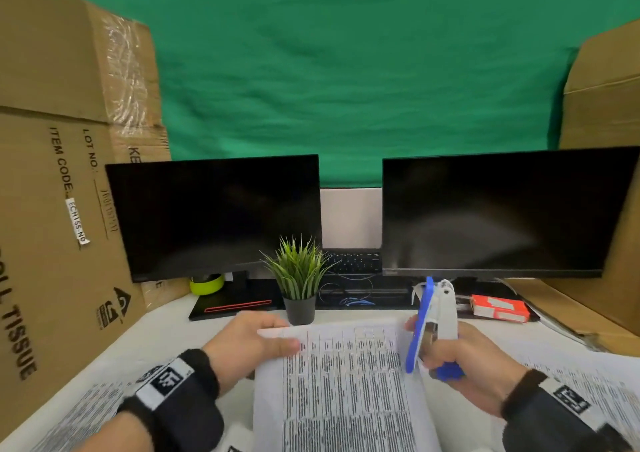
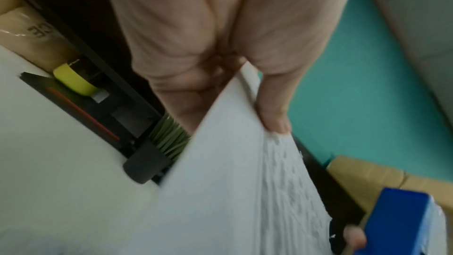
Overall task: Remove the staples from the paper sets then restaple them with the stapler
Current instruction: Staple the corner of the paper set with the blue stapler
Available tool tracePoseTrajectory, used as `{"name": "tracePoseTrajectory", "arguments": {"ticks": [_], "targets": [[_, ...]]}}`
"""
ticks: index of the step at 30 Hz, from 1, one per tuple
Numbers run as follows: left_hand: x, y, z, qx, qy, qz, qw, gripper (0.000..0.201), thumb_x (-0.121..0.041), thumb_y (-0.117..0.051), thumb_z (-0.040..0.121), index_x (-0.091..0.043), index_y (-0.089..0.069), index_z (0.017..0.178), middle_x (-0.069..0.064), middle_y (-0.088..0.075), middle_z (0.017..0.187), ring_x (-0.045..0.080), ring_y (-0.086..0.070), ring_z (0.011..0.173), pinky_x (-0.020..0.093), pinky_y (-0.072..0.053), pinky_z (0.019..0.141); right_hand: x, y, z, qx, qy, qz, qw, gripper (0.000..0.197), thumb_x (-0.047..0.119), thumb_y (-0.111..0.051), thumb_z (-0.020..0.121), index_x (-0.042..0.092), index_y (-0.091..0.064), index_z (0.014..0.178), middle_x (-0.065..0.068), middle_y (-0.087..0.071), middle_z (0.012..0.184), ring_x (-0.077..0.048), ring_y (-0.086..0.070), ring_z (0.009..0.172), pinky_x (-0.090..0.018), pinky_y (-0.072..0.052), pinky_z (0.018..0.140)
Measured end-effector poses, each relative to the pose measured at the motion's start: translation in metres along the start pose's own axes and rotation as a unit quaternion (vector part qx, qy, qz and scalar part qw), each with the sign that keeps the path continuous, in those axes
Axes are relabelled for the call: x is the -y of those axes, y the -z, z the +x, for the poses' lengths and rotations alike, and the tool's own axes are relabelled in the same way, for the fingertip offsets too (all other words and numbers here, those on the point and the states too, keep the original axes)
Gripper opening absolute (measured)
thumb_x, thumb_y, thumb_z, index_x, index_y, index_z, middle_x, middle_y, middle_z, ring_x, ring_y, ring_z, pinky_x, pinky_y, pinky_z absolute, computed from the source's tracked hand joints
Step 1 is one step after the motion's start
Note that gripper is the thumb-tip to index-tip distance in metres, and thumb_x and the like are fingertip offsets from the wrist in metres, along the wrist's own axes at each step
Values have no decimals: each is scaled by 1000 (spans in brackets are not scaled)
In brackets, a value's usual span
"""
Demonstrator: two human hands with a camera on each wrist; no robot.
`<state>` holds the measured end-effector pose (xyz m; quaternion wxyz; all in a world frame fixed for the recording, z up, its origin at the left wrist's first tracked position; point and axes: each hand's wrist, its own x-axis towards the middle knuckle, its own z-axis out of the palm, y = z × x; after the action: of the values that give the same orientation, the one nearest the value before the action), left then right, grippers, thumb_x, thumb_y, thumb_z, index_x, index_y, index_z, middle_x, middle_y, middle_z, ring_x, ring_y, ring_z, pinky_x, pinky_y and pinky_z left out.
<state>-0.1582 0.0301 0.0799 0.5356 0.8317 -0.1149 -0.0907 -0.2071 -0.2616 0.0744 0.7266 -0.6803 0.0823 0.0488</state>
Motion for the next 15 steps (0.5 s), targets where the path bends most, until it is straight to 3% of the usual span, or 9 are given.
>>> {"name": "tracePoseTrajectory", "arguments": {"ticks": [3,5,8,10,12,13,15], "targets": [[-19,8,-11,-87,-55,-67,992,11,-14,-68,87,-4,-64,91,15,-73,85,26,-69,73,37,-55,67,18,-12,-22,49,-4,-21,999,33,-21,-48,81,0,-64,100,-12,-73,84,-26,-73,70,-46,-59,65],[-39,8,-17,-164,-109,-53,979,11,-17,-62,93,-6,-59,94,15,-69,87,25,-65,72,39,-54,68,34,-22,-36,29,54,-37,997,30,-19,-50,82,0,-64,101,-15,-72,88,-20,-73,64,-36,-57,53],[-71,6,-29,-230,-219,-1,948,9,-31,-46,100,-24,-47,95,15,-61,93,32,-60,75,47,-54,70,51,-32,-56,-6,178,-34,983,31,-15,-52,84,10,-64,98,-7,-74,88,-15,-73,76,-24,-56,52],[-83,2,-37,-249,-281,11,927,8,-36,-40,101,-32,-39,94,14,-60,97,33,-62,81,50,-54,72,55,-37,-70,-29,251,-45,966,32,-10,-56,85,18,-65,96,2,-75,88,-15,-72,82,-29,-60,58],[-81,-9,-40,-280,-293,6,914,8,-32,-40,101,-32,-35,95,7,-59,96,14,-63,79,32,-55,68,48,-40,-76,-63,273,-78,957,29,-6,-59,84,20,-67,93,4,-74,88,-21,-71,85,-45,-59,75],[-75,-17,-41,-283,-280,-5,917,10,-29,-42,101,-30,-34,96,5,-57,95,5,-60,74,21,-52,63,42,-40,-75,-75,265,-89,957,28,-6,-61,82,19,-68,93,3,-74,88,-23,-70,86,-48,-56,82],[-56,-34,-38,-252,-224,-39,941,13,-25,-46,100,-28,-33,102,3,-57,100,2,-59,76,14,-50,58,24,-39,-67,-78,229,-101,965,27,-7,-62,80,16,-69,93,2,-74,88,-26,-68,92,-44,-56,83]]}}
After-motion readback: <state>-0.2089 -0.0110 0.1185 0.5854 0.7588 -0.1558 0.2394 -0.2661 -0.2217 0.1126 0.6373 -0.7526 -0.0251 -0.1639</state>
